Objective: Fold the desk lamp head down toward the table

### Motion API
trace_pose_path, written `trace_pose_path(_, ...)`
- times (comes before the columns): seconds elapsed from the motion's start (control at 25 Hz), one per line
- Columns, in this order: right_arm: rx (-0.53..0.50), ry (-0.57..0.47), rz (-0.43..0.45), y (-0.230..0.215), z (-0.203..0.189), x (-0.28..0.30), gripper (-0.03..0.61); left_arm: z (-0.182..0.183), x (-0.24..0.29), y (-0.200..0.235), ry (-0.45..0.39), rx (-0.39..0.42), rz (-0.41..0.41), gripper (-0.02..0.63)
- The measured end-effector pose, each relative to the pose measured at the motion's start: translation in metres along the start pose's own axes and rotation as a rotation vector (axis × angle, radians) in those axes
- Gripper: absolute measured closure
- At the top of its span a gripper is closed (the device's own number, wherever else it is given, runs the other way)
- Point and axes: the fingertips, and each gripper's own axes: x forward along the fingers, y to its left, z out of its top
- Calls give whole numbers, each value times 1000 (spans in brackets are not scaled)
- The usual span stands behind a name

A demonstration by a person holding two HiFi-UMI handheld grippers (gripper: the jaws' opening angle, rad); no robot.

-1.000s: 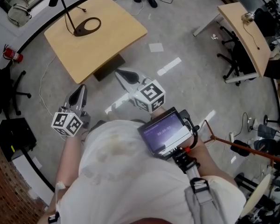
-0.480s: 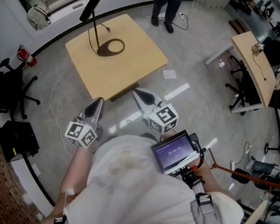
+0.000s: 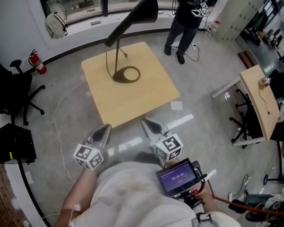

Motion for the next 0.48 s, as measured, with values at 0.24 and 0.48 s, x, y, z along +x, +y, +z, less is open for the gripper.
trace_pose_path(0.24,23,17,18,-3,-16,11,565,-22,-1,12,59,-29,35,612)
trace_pose_path(0.48,3,4,56,-16,-16,35,566,-23,14,29,63,-13,56,612)
